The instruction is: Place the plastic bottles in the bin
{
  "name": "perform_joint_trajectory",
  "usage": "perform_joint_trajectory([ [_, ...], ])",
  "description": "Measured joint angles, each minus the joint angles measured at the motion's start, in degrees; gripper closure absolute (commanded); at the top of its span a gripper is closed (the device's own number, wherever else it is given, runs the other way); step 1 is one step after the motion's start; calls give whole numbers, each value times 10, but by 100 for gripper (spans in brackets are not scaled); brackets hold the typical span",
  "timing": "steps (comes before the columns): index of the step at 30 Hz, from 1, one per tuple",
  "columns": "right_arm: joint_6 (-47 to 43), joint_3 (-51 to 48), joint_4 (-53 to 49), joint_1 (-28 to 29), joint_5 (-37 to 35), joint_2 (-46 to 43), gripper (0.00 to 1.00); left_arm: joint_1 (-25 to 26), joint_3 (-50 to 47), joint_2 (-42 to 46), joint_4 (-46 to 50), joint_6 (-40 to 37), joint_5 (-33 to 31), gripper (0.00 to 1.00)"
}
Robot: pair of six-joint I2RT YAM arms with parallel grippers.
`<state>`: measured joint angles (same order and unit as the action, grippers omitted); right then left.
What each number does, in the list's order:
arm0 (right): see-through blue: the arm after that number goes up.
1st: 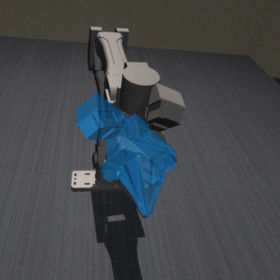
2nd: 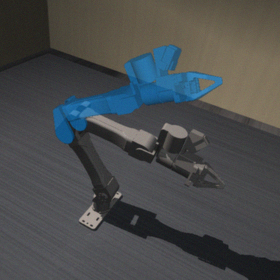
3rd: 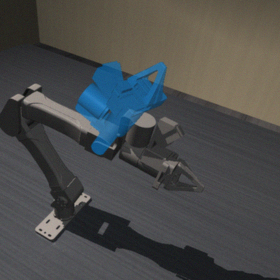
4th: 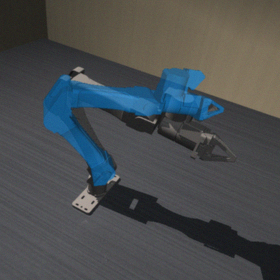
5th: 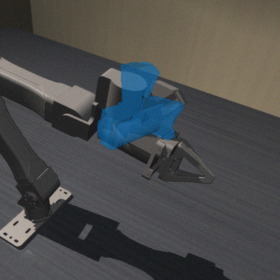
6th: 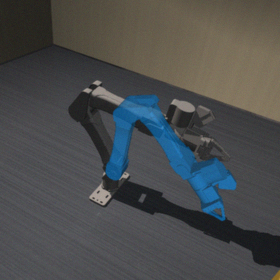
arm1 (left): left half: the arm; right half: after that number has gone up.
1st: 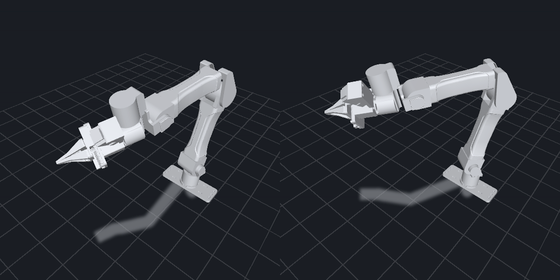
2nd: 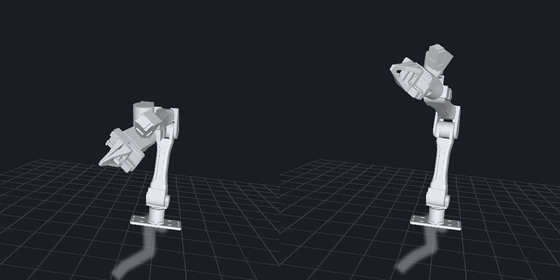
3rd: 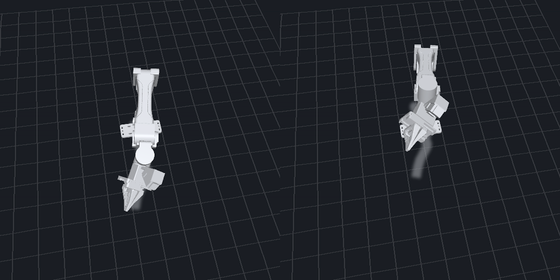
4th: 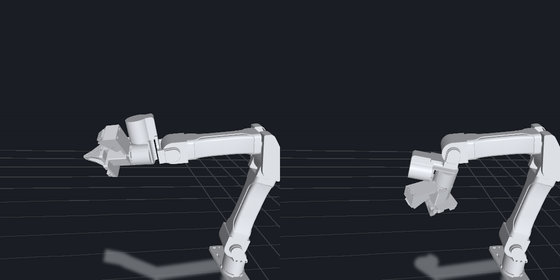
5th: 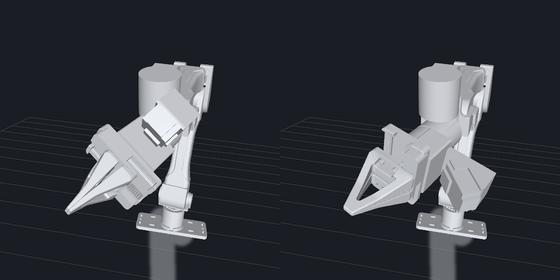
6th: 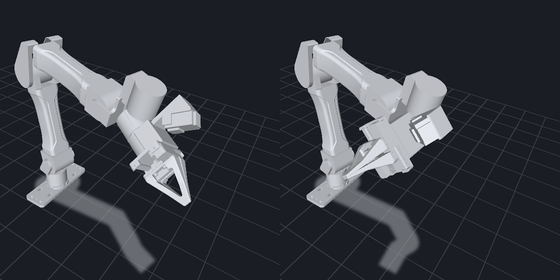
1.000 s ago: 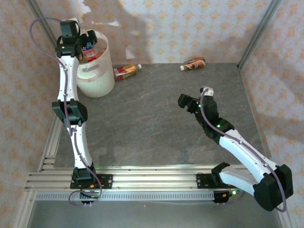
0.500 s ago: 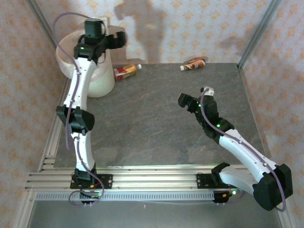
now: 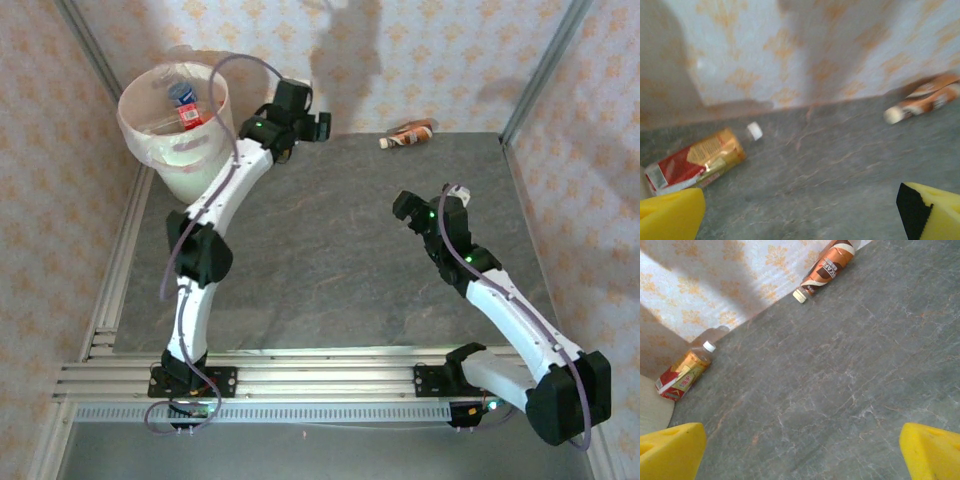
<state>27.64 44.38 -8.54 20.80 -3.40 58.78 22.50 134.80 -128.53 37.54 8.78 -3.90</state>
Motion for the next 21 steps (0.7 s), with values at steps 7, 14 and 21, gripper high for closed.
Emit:
perform_joint_trajectory([
  [7, -9, 2, -14, 0, -1, -20, 1, -1, 86, -148, 55, 11, -107, 0],
  [14, -25, 12, -39, 0, -7, -24, 1, -21, 153, -204, 68, 59, -156, 0],
  [21, -52, 23, -65, 0, -33, -53, 1, -73, 206, -255, 56, 92, -125, 0],
])
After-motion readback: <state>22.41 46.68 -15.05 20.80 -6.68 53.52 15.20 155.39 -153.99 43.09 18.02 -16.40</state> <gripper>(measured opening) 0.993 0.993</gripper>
